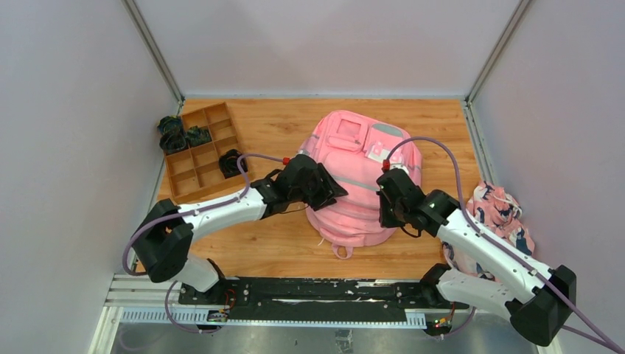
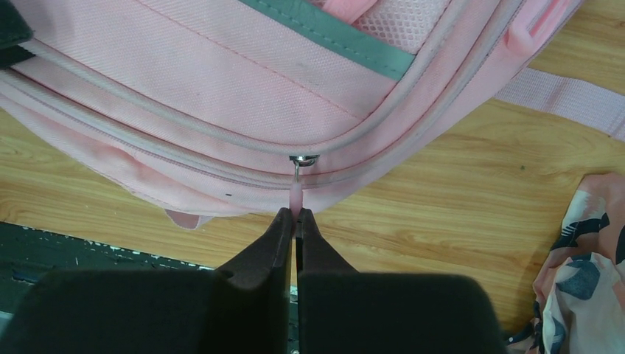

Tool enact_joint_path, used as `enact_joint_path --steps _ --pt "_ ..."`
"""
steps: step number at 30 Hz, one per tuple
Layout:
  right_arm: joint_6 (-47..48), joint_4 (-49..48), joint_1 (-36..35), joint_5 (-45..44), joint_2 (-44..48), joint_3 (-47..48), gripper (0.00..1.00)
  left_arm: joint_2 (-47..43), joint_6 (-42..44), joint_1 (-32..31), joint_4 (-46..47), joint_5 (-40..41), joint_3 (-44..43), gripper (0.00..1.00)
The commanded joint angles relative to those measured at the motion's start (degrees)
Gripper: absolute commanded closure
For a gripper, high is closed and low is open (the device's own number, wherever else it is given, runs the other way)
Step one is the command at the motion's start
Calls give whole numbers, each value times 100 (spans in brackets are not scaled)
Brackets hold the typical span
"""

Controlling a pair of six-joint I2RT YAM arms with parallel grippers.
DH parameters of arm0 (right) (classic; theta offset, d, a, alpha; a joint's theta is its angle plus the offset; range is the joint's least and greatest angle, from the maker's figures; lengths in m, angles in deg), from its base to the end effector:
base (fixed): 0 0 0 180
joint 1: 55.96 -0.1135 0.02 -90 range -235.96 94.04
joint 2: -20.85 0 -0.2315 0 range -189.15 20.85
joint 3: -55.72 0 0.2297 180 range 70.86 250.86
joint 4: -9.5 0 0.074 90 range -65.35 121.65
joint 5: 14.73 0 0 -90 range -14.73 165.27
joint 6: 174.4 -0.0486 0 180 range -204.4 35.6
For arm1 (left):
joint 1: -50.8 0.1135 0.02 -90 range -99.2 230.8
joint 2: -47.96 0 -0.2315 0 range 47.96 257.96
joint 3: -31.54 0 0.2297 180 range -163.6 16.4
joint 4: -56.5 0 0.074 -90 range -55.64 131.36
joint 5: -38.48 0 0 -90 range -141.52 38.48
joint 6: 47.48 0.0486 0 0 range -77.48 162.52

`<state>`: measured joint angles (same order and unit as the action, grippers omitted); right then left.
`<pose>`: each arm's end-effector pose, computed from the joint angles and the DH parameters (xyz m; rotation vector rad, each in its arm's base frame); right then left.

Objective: Pack the student bag
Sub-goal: Zip the student bag at the center of the board.

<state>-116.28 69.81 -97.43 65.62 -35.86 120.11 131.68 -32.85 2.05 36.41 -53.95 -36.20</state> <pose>0.1512 0.1227 0.2408 -0.1379 2.4984 0.3359 0.2059 -0.2379 0.2082 -0.5486 2.4358 -1.1469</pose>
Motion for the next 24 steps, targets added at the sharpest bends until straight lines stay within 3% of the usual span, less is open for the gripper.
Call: enact_joint_path --steps 1,5,9,13,18,22,24 --pt "-37 141 60 53 161 -96 100 395 -160 23 313 -35 -109 45" --pt "-129 290 58 -70 285 -131 100 589 -301 112 466 -133 -25 62" --pt "-153 257 60 -220 663 -279 100 335 -75 384 534 -96 176 100" --pt "-316 280 62 -527 994 -457 100 -98 389 708 235 -38 424 100" --pt "-229 158 62 -429 1040 -491 100 -24 1898 1470 -828 -606 -78 100" --pt "-136 98 63 -414 886 -467 100 -36 2675 2025 -1145 -866 -313 100" --pt "-67 -39 67 -424 864 -484 100 132 3071 2275 -1180 -1369 -464 100"
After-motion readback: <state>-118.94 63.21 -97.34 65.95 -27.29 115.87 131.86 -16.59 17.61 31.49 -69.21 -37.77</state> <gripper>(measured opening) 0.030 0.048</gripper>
